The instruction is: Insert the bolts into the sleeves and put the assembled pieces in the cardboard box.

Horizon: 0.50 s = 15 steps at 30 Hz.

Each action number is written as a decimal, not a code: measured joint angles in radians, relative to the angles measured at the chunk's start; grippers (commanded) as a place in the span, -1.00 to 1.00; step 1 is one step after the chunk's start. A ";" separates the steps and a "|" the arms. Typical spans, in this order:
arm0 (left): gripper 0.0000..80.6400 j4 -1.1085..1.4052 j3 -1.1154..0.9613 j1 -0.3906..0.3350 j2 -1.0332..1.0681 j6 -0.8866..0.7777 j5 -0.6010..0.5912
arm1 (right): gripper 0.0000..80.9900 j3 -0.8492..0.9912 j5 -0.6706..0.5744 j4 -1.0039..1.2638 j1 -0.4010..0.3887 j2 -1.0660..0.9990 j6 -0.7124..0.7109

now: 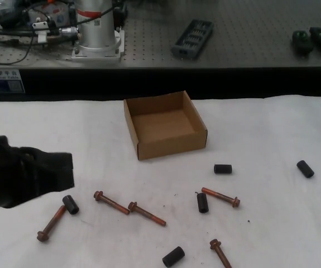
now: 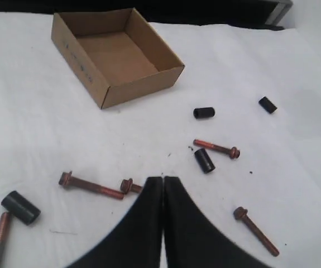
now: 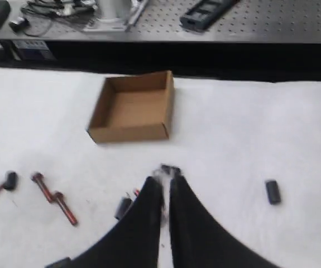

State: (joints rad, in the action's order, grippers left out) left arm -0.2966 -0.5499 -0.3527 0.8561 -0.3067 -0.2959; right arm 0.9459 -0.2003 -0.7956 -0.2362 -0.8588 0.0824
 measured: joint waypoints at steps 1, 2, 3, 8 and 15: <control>-0.99 0.000 -0.001 0.000 0.019 0.000 0.002 | -0.87 0.037 0.030 -0.034 0.000 -0.048 -0.021; -0.99 0.003 0.000 0.000 0.042 0.000 0.002 | -0.87 0.069 0.055 -0.071 0.000 -0.103 -0.042; -0.99 0.010 0.000 0.000 0.063 0.000 0.002 | -0.88 0.097 0.078 -0.103 0.000 -0.156 -0.061; -0.99 0.048 0.000 0.000 0.154 0.000 0.000 | -0.79 0.220 0.169 -0.154 0.000 -0.394 -0.124; -0.99 0.078 0.000 0.000 0.243 0.023 0.000 | -0.32 0.309 0.294 -0.173 0.000 -0.566 -0.194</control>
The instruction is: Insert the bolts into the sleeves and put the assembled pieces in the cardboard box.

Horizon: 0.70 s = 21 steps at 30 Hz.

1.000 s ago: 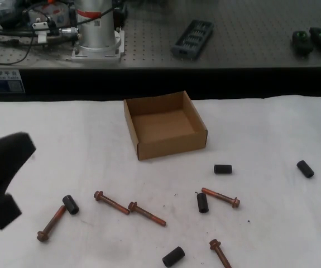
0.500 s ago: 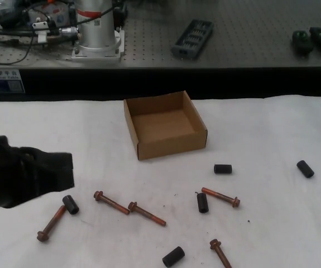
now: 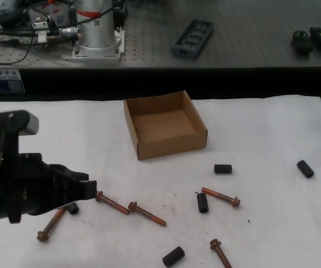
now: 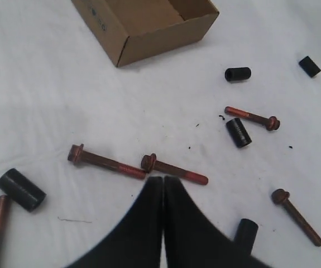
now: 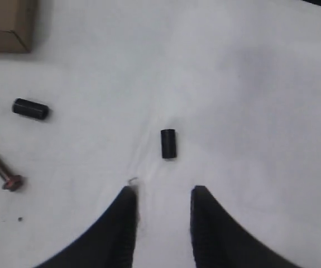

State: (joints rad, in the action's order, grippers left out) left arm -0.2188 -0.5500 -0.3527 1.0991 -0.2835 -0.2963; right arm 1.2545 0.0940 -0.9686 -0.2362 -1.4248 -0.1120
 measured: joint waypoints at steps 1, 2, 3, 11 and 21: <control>-0.99 0.012 0.000 0.000 0.016 0.002 0.000 | -0.32 0.007 0.020 0.000 0.000 -0.023 -0.009; -0.99 0.044 0.000 0.000 0.032 0.006 0.000 | -0.32 0.010 0.060 0.003 0.000 -0.039 -0.037; -0.93 0.065 0.000 0.000 0.066 0.005 0.000 | -0.32 0.013 0.087 0.011 0.000 -0.055 -0.050; 0.07 0.149 -0.025 0.000 0.188 -0.039 -0.014 | -0.32 0.016 0.201 0.202 0.006 -0.100 -0.204; -0.26 -0.119 -0.218 0.000 0.294 -0.024 -0.039 | -0.31 0.028 0.209 0.228 0.037 -0.192 -0.223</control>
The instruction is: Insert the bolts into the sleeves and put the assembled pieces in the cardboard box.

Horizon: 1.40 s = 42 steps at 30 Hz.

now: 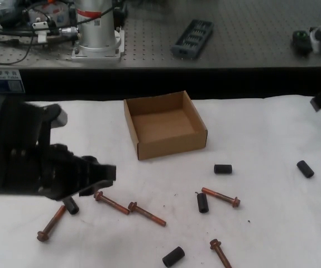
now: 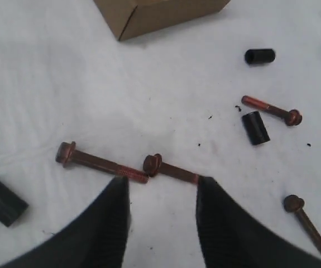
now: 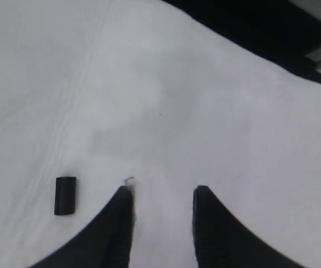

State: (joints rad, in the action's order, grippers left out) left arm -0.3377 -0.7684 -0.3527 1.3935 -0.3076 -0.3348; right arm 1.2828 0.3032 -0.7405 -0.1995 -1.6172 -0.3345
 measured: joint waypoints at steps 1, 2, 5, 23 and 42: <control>-0.23 -0.056 -0.034 0.000 0.008 0.019 0.014 | -0.32 0.000 0.002 -0.008 0.006 -0.018 0.016; -0.18 -0.066 -0.034 0.000 0.009 0.050 0.042 | -0.32 0.000 0.001 -0.010 0.009 -0.026 0.022; -0.06 -0.231 -0.122 0.000 0.024 0.110 0.106 | -0.32 0.000 0.001 -0.011 0.013 -0.034 0.028; -0.05 -0.446 -0.256 0.018 0.228 0.375 0.335 | -0.32 0.007 -0.041 -0.011 0.045 -0.052 0.027; -0.05 -0.471 -0.256 0.055 0.275 0.469 0.361 | -0.32 0.007 -0.045 0.003 0.075 -0.066 0.027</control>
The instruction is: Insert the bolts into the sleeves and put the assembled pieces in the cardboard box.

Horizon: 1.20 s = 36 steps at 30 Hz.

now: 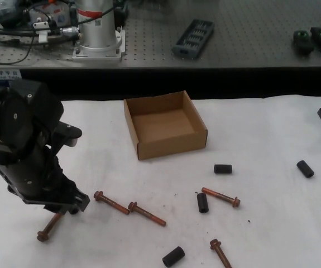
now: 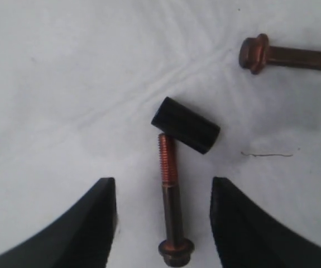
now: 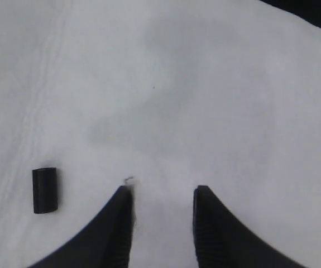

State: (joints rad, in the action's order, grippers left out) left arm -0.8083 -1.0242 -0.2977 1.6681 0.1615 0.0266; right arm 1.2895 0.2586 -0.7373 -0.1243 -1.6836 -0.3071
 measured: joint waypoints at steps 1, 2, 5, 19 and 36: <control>-0.05 -0.005 0.000 0.000 0.006 0.005 0.000 | -0.32 0.000 0.000 0.000 0.000 0.000 0.000; -0.05 -0.008 0.000 0.000 0.013 0.008 0.000 | -0.32 0.000 0.000 0.002 0.000 0.000 0.000; -0.05 -0.024 0.000 0.000 0.043 0.016 0.000 | -0.32 0.000 0.000 0.001 0.000 0.000 0.000; -0.09 -0.030 0.000 0.000 0.098 0.017 0.038 | -0.32 0.000 -0.068 0.004 0.005 0.000 -0.006; -0.99 -0.069 0.000 0.000 0.098 0.056 -0.082 | -0.32 0.000 -0.149 -0.042 0.023 -0.066 -0.029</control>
State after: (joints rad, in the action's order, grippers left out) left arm -0.8774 -1.0242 -0.2977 1.7662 0.2180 -0.0554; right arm 1.2895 0.1096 -0.7789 -0.1008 -1.7499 -0.3361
